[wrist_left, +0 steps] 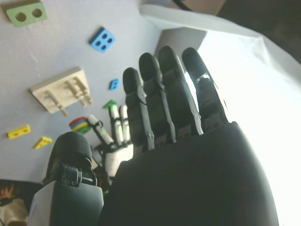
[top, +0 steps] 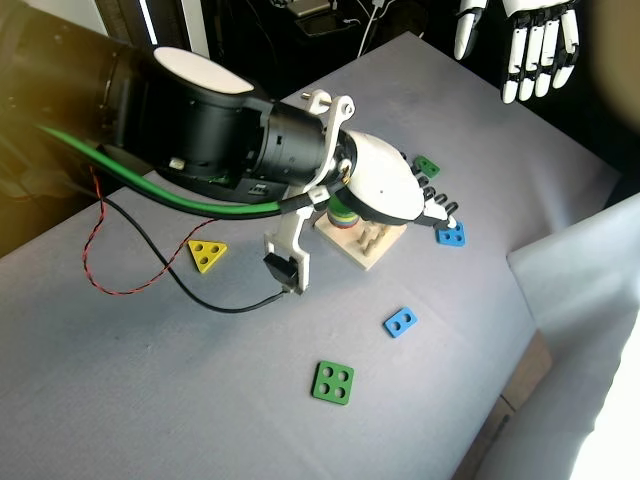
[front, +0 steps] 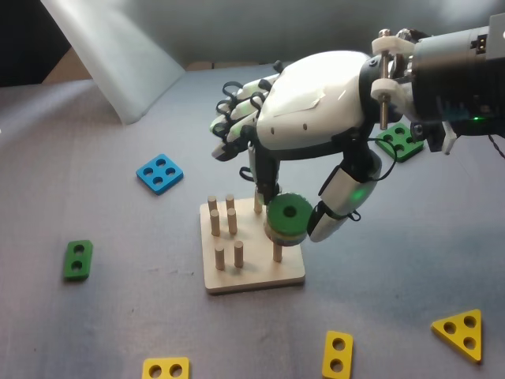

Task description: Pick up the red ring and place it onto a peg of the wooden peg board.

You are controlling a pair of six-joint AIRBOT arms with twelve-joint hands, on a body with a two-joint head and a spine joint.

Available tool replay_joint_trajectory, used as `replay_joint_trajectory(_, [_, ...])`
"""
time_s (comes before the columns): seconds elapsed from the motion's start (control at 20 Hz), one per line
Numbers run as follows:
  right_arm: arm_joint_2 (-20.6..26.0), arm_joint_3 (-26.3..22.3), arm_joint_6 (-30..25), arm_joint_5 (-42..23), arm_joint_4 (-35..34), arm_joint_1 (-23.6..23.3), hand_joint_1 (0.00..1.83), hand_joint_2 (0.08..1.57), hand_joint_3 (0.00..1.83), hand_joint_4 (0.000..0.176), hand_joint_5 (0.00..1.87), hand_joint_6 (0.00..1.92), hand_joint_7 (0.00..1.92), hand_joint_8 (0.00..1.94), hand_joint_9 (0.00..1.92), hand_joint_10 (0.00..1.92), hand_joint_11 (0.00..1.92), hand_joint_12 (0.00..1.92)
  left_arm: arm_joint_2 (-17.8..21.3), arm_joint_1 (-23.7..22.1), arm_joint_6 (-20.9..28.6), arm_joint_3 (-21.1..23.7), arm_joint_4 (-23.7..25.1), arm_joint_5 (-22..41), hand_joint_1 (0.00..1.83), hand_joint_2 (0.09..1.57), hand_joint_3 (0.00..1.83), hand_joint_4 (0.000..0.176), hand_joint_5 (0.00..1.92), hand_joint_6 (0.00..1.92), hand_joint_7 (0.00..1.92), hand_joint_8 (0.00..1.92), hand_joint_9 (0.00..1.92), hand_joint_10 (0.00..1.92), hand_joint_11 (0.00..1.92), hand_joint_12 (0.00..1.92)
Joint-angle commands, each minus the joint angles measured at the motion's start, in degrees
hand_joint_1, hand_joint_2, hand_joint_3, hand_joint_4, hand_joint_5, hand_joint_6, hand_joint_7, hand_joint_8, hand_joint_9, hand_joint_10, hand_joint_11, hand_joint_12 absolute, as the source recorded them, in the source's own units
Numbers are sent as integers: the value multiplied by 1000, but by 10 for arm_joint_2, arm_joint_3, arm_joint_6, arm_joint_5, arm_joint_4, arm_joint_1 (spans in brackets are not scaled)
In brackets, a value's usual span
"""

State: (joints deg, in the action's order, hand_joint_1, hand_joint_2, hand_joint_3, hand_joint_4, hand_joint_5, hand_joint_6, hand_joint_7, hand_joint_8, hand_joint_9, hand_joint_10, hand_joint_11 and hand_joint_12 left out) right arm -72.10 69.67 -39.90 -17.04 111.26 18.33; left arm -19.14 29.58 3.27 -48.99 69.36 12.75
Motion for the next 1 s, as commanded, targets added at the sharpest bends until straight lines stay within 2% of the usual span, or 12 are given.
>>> replay_joint_trajectory(0.0, [-2, 0, -1, 13, -10, -8, 1115, 995, 0, 117, 1274, 480, 301, 1, 131, 3, 0, 196, 1, -3, 1, -3, -12, 10, 0, 1279, 0, 0, 505, 0, 492, 0, 402, 2, 0, 781])
replay_joint_trajectory(0.1, [-6, 0, -1, 14, -4, -6, 1115, 996, 0, 116, 1270, 488, 303, 1, 133, 2, 0, 216, 1, -3, 2, -4, -12, 10, 0, 1280, 0, 0, 517, 4, 504, 4, 413, 5, 0, 804])
replay_joint_trajectory(0.15, [-9, 1, -1, 14, -3, -6, 1113, 995, 0, 129, 1274, 483, 295, 0, 136, 2, 0, 219, 1, -3, 2, -4, -12, 10, 0, 1280, 0, 0, 520, 4, 507, 4, 414, 5, 0, 808])
replay_joint_trajectory(0.2, [-12, 2, -1, 14, -2, -6, 1112, 995, 0, 131, 1274, 482, 286, 0, 137, 2, 0, 218, 1, -3, 3, -4, -12, 10, 0, 1279, 0, 0, 529, 6, 512, 4, 417, 5, 0, 820])
replay_joint_trajectory(0.25, [-16, 4, -1, 14, 0, -5, 1116, 992, 0, 124, 1284, 465, 292, 1, 142, 3, 0, 190, 1, -3, 3, -4, -12, 10, 0, 1279, 0, 0, 527, 4, 511, 3, 422, 6, 0, 822])
replay_joint_trajectory(0.45, [-26, 4, -1, 14, 20, 1, 1113, 992, 0, 131, 1284, 463, 285, 2, 137, 1, 0, 183, 2, -3, 3, -4, -12, 10, 0, 1278, 0, 0, 519, 3, 503, 4, 410, 4, 0, 805])
replay_joint_trajectory(0.5, [-29, 6, -1, 14, 21, 4, 1109, 992, 0, 146, 1281, 468, 289, 2, 141, 2, 0, 193, 2, -3, 3, -4, -12, 10, 0, 1277, 0, 0, 520, 3, 506, 4, 414, 6, 0, 810])
replay_joint_trajectory(0.55, [-31, 6, -1, 15, 21, 6, 1108, 991, 0, 151, 1282, 469, 291, 2, 147, 4, 0, 194, 2, -3, 3, -4, -12, 10, 0, 1275, 0, 0, 514, 0, 500, 1, 411, 3, 0, 798])
replay_joint_trajectory(0.75, [-35, 7, 1, 24, 21, 11, 1106, 993, 0, 153, 1279, 471, 292, 2, 155, 7, 0, 189, 2, -3, 3, -4, -12, 10, 0, 1279, 1, 0, 517, 2, 503, 2, 412, 2, 0, 797])
replay_joint_trajectory(0.8, [-35, 7, 2, 25, 21, 11, 1101, 993, 0, 170, 1275, 478, 306, 3, 167, 8, 0, 221, 2, -3, 3, -4, -12, 10, 0, 1280, 1, 0, 518, 2, 503, 2, 411, 2, 0, 797])
replay_joint_trajectory(0.85, [-36, 7, 4, 26, 21, 11, 1103, 995, 1, 158, 1269, 490, 303, 1, 161, 4, 0, 223, 2, -3, 3, -4, -11, 10, 0, 1278, 0, 0, 516, 1, 504, 2, 413, 3, 0, 800])
replay_joint_trajectory(0.95, [-36, 7, 6, 28, 22, 12, 1100, 999, 1, 161, 1257, 510, 302, 0, 146, 0, 0, 189, 2, -3, 3, -4, -11, 10, 0, 1279, 1, 0, 517, 4, 504, 3, 414, 3, 0, 802])
